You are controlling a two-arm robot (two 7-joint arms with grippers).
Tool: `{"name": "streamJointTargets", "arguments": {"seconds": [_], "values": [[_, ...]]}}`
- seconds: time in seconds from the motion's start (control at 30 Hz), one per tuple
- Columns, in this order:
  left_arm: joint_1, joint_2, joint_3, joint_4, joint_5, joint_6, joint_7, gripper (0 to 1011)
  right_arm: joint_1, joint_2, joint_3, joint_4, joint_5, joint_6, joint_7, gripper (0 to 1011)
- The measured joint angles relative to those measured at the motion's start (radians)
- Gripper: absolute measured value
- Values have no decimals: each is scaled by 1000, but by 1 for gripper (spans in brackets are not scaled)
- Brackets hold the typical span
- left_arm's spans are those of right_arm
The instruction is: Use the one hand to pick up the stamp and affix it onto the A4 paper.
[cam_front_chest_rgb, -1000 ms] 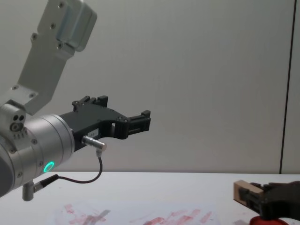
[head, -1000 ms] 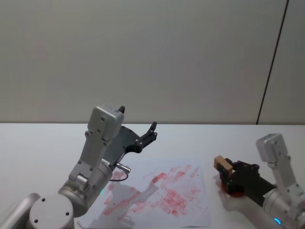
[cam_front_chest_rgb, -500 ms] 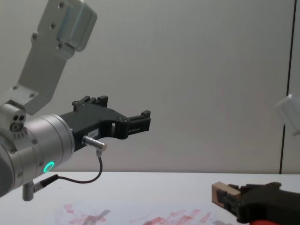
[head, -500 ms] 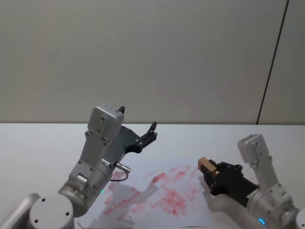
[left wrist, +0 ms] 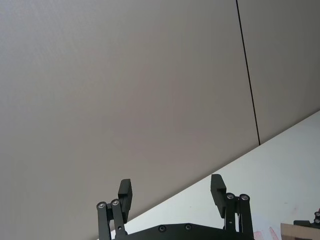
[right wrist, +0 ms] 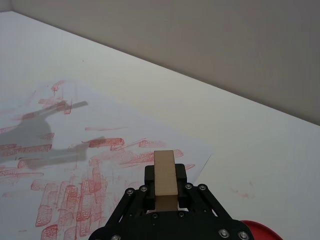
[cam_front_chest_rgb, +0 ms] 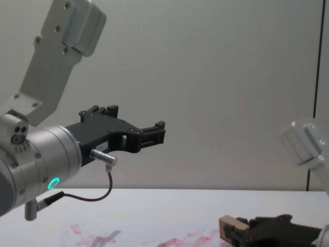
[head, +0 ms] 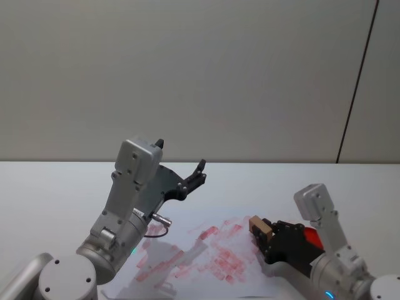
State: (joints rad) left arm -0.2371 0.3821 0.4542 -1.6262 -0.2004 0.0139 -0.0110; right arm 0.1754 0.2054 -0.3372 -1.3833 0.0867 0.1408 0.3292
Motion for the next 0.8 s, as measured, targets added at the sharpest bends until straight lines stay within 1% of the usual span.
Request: {"name": "streamJointTargets", "arguments": {"seconds": [0.43, 0.8], "values": [[0, 0, 0, 0, 0, 0, 0, 1003, 15, -16, -16, 43, -32, -4, 3, 217], [0, 0, 0, 0, 0, 0, 0, 1002, 20, -20, -20, 60, -58, -7, 4, 217]]}}
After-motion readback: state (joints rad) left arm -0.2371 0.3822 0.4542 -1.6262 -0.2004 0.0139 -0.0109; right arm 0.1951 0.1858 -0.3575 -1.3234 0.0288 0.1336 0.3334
